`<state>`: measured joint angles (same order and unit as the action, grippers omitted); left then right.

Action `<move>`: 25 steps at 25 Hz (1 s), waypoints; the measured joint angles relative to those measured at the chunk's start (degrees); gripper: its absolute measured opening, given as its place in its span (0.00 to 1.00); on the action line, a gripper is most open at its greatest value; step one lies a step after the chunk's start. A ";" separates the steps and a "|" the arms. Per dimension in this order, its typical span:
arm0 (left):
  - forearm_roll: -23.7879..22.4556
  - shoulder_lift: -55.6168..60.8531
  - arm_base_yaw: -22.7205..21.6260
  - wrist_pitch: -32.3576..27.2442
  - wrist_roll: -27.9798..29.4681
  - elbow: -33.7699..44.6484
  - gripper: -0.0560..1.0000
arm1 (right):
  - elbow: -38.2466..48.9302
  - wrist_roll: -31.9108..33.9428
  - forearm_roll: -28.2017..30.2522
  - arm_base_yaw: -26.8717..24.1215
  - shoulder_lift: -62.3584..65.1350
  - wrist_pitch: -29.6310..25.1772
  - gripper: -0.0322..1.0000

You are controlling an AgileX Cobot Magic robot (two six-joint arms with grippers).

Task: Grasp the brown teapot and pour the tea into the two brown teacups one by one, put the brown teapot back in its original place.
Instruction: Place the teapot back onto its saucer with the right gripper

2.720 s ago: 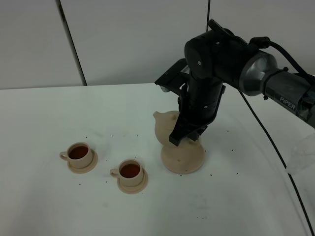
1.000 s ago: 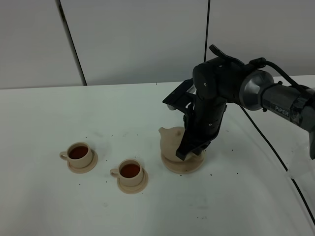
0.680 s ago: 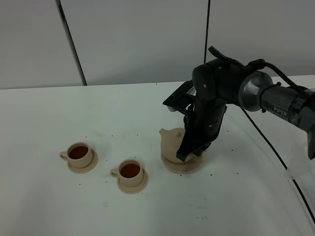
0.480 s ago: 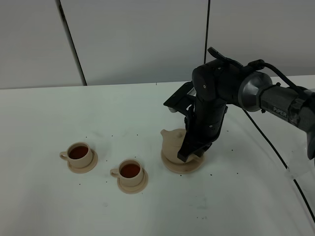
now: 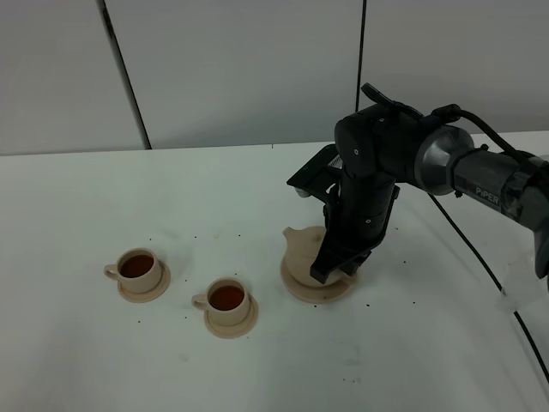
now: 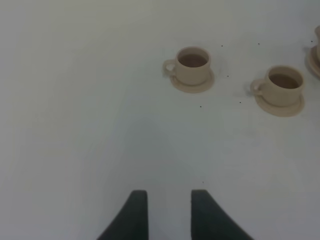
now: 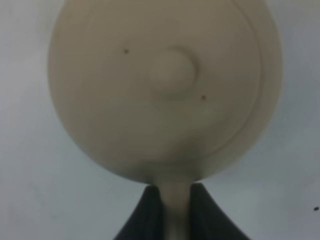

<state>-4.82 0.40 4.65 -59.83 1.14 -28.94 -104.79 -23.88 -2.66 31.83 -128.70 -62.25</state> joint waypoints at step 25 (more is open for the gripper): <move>0.00 0.00 0.00 0.00 0.00 0.00 0.32 | 0.00 0.90 -1.59 0.00 0.00 -0.32 0.27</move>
<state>-4.82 0.40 4.65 -59.83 1.14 -28.94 -104.79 -22.98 -4.25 31.83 -128.70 -62.57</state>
